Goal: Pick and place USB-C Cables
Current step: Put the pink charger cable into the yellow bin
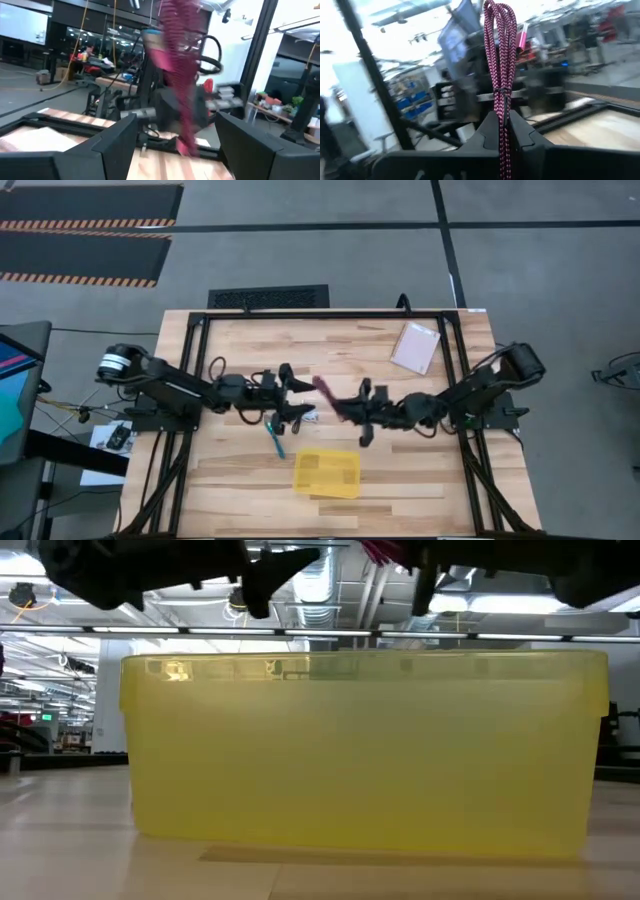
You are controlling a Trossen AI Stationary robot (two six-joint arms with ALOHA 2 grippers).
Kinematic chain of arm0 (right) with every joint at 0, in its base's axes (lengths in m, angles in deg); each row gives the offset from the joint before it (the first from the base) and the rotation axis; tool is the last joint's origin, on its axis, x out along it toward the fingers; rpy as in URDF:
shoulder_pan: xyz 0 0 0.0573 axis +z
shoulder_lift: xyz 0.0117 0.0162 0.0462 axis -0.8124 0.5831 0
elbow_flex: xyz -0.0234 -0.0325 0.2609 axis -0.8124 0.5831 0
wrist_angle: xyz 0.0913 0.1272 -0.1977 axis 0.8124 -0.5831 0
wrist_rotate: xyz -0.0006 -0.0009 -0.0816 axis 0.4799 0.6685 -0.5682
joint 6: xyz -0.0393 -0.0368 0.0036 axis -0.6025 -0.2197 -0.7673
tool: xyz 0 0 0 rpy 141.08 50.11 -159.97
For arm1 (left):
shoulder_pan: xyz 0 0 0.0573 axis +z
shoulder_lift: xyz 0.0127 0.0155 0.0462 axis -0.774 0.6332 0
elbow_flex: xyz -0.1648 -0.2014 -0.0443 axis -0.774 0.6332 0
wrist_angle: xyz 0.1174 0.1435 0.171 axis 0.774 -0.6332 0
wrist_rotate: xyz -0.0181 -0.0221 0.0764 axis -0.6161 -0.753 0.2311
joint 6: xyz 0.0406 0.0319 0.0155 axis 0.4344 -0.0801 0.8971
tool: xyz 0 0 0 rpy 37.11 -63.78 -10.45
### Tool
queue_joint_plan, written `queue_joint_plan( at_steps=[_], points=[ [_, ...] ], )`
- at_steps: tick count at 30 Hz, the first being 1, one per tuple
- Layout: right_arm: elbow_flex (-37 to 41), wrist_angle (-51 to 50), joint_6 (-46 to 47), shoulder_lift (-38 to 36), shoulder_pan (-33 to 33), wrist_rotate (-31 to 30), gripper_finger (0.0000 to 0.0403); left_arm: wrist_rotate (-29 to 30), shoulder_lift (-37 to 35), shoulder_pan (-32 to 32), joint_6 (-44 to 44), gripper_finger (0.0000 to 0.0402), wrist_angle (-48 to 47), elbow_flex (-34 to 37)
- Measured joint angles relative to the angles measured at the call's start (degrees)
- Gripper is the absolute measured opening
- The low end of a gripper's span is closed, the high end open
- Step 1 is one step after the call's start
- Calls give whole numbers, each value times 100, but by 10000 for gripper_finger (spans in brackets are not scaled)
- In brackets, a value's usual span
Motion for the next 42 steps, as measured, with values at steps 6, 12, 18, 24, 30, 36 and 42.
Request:
queue_joint_plan(
  at_steps=[6, 12, 18, 24, 30, 36, 42],
  points=[
    [-249, -24, -34, 249, -3, 106, 18, -258, 84, -15, -28, 258, 32, -86],
    [-249, -46, -11, 244, -41, 152, 14, -98, 49, -25, 33, 258, 241, -86],
    [-249, -48, -7, 244, -43, 152, 20, 85, 52, -26, 27, 258, 253, -86],
    [-251, -199, 117, 244, -87, 150, 16, 113, 104, -26, -11, 258, 187, -160],
    [-251, -365, 293, 242, -135, 150, 21, 48, 106, -63, 225, 258, -436, -507],
    [-251, -343, 245, 239, -112, 146, 21, 79, 108, -74, 271, 238, -512, -470],
    [-251, -347, 243, 239, -113, 142, 26, 249, 108, -74, 267, 132, -510, -468]
  ],
)
